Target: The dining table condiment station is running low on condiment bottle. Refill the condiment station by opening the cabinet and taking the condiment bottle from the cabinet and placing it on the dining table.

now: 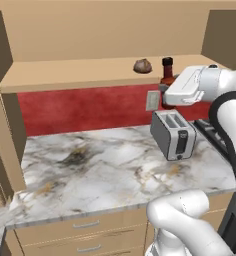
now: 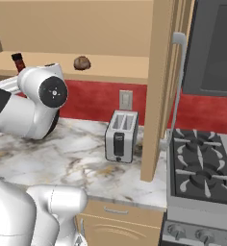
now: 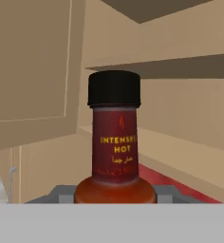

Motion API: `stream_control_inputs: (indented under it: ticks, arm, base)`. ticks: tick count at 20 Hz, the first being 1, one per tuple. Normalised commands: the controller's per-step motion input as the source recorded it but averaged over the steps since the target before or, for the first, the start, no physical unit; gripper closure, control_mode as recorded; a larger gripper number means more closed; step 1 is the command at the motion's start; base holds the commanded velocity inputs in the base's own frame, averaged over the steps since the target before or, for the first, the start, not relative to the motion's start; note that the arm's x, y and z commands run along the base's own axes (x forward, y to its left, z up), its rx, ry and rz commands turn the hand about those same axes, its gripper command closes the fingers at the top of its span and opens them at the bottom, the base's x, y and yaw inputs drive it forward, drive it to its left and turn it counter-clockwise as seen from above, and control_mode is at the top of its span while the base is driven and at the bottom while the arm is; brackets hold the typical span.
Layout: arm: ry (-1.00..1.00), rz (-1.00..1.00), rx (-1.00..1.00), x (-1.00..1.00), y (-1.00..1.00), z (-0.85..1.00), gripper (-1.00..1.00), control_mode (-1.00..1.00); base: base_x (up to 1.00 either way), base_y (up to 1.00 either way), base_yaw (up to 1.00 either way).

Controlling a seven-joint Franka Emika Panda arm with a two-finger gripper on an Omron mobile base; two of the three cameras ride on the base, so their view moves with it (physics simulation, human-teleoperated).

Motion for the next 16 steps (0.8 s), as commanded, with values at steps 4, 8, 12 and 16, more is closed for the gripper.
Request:
stream_control_inputs:
  ticks: [4, 8, 12, 16]
  arm:
    - [0.00, 0.00, 0.00, 0.00, 0.00, 0.00, 1.00, 1.00]
    - [0.00, 0.00, 0.00, 0.00, 0.00, 0.00, 1.00, 1.00]
    - [0.00, 0.00, 0.00, 0.00, 0.00, 0.00, 1.00, 1.00]
    - [0.00, 0.00, 0.00, 0.00, 0.00, 0.00, 1.00, 1.00]
  base:
    - [-0.96, 0.19, -0.02]
    - [-1.00, 0.12, 0.01]
    - [-1.00, 0.00, 0.19]
    - [-1.00, -0.07, 0.41]
